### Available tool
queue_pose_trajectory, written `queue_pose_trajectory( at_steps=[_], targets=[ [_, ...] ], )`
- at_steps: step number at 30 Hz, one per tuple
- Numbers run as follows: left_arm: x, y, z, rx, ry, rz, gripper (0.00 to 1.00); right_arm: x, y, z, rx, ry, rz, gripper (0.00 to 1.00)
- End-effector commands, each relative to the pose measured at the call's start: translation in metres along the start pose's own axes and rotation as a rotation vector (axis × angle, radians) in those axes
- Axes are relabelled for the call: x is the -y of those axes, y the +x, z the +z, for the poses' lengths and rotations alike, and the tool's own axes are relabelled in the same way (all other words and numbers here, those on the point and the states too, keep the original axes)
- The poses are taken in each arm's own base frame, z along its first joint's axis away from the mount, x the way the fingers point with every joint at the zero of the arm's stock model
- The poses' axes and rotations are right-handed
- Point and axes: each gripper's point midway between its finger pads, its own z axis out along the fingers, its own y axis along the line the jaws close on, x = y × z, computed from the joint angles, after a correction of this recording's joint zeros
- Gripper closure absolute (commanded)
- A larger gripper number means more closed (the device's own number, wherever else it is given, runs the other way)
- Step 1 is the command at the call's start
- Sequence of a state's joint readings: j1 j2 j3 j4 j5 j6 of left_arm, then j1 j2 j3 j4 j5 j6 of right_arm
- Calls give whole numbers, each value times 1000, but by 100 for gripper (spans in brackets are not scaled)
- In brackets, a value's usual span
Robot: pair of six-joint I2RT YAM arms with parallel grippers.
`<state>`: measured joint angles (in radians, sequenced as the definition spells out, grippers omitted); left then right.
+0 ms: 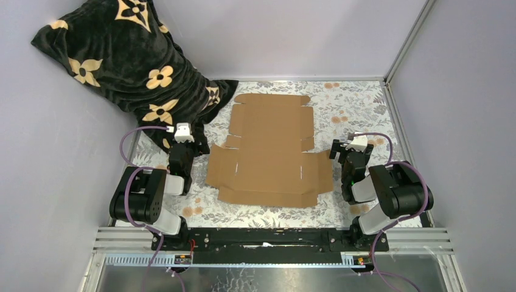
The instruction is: Fold the paper box
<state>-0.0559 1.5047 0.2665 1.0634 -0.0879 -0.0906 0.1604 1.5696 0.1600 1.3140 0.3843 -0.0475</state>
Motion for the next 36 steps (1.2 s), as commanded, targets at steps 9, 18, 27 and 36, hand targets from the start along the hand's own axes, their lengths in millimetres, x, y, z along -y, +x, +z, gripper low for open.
queue_pose_trajectory(
  at_steps=[9, 18, 27, 36],
  targets=[
    [-3, -16, 2, 71, -2, 19, 2, -1, -20, 7, 62, -3, 29, 0],
    [0, -27, 0, 65, 1, 26, 1, 5, -21, 7, 63, 37, 46, 0],
    [29, -101, -1, -12, 57, -170, 1, -3, -89, -14, 100, -32, 74, 0],
    [93, -246, -39, 32, 273, -392, 1, -59, -241, -44, -103, -307, 326, 0]
  ],
)
